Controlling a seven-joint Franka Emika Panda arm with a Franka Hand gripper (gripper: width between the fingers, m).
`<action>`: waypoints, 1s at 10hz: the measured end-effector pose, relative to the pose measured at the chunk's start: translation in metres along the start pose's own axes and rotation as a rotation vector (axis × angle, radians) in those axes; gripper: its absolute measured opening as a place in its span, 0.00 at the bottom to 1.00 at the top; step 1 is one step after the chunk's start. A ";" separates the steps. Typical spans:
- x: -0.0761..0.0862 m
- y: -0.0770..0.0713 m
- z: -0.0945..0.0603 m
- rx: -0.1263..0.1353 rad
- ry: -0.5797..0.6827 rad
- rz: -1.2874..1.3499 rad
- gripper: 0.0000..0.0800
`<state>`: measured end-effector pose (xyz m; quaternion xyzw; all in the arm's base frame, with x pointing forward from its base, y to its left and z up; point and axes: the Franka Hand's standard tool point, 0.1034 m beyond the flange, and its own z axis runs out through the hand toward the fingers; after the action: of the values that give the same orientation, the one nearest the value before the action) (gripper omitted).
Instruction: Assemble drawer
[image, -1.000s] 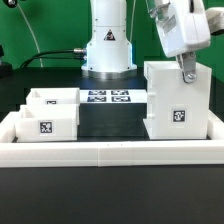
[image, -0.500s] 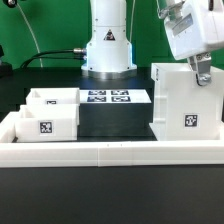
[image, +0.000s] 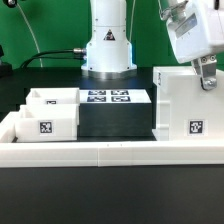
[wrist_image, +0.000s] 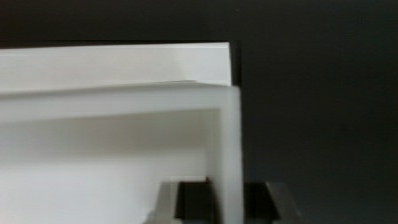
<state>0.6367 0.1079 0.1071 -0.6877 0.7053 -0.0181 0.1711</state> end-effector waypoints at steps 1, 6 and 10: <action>0.000 0.000 0.000 0.000 0.000 -0.001 0.06; 0.000 0.001 0.000 0.000 0.000 -0.003 0.71; -0.001 0.000 0.000 0.001 0.000 -0.004 0.81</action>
Offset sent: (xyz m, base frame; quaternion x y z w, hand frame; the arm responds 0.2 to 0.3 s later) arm 0.0000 0.0000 0.0000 0.0000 0.0000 0.0000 1.0000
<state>0.6366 0.1085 0.1075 -0.6889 0.7040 -0.0190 0.1715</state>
